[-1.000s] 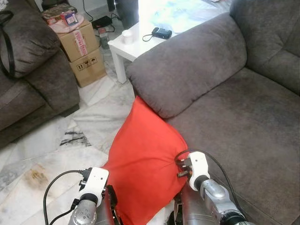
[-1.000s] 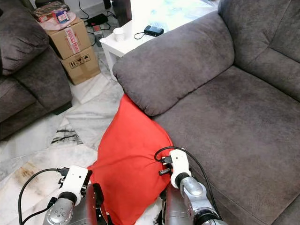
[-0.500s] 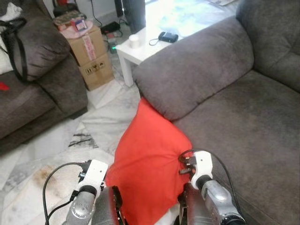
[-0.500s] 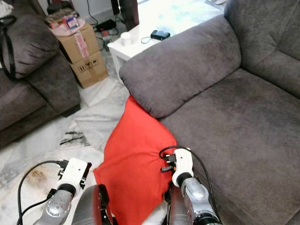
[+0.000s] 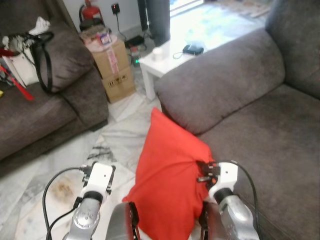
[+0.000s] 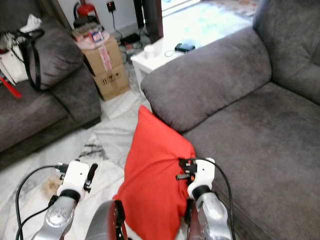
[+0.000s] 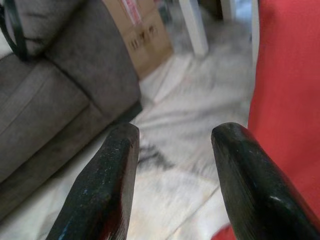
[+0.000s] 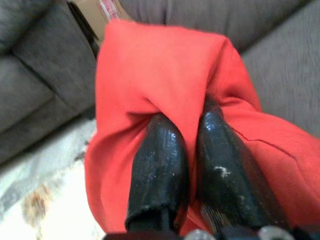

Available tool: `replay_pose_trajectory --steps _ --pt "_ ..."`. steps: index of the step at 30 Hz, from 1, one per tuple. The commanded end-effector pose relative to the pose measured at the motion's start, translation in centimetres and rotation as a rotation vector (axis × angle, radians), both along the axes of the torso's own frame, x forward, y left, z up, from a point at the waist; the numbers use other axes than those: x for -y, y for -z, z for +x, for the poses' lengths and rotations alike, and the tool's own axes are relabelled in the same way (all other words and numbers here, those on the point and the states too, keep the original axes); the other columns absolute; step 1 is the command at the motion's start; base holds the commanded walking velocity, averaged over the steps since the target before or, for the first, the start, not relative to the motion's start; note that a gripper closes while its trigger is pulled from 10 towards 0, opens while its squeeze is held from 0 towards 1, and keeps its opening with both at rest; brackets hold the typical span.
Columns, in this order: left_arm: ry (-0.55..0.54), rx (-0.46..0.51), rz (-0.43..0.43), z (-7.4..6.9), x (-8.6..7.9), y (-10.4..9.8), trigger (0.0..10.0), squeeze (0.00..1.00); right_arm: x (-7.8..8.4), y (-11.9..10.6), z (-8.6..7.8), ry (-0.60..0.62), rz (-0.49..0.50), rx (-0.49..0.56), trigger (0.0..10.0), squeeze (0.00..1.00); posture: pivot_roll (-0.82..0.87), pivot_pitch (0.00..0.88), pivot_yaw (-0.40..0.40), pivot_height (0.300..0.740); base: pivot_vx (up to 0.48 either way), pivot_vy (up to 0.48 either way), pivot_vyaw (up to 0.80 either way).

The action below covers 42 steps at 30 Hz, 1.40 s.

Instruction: Move the pillow to the sofa from floor

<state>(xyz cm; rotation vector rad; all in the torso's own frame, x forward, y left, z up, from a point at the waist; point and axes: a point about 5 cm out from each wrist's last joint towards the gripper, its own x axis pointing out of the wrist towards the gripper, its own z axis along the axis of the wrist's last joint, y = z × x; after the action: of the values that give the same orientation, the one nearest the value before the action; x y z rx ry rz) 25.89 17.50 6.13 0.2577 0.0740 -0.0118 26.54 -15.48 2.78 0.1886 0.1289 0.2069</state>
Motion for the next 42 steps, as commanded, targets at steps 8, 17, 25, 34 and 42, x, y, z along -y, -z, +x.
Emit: replay_pose_trajectory --steps 8,17,25,34,42 --pt "0.016 0.149 -0.076 1.3 0.2 -3.4 10.0 0.0 0.7 -6.4 2.4 0.081 0.023 0.27 10.0 0.0 -0.04 0.051 0.101 0.58 0.0 0.0 0.0" --pt "0.044 0.166 -0.069 1.5 0.3 -4.0 10.0 0.0 0.9 -7.8 3.3 0.133 0.035 0.272 10.0 0.0 -0.04 0.066 0.106 0.58 0.0 0.0 0.0" --pt "0.057 0.169 -0.066 1.7 0.4 -4.1 10.0 0.0 0.6 -8.0 3.4 0.142 0.045 0.265 10.0 0.0 -0.04 0.074 0.119 0.58 0.0 0.0 0.0" --pt "0.073 0.168 -0.063 1.8 0.6 -4.1 10.0 0.0 0.7 -8.0 3.6 0.146 0.048 0.26 10.0 0.0 -0.04 0.077 0.118 0.58 0.0 0.0 0.0" --pt "0.075 0.163 -0.059 1.6 0.5 -4.0 10.0 0.0 0.7 -8.1 3.7 0.143 0.049 0.262 10.0 0.0 -0.04 0.08 0.117 0.58 0.0 0.0 0.0"
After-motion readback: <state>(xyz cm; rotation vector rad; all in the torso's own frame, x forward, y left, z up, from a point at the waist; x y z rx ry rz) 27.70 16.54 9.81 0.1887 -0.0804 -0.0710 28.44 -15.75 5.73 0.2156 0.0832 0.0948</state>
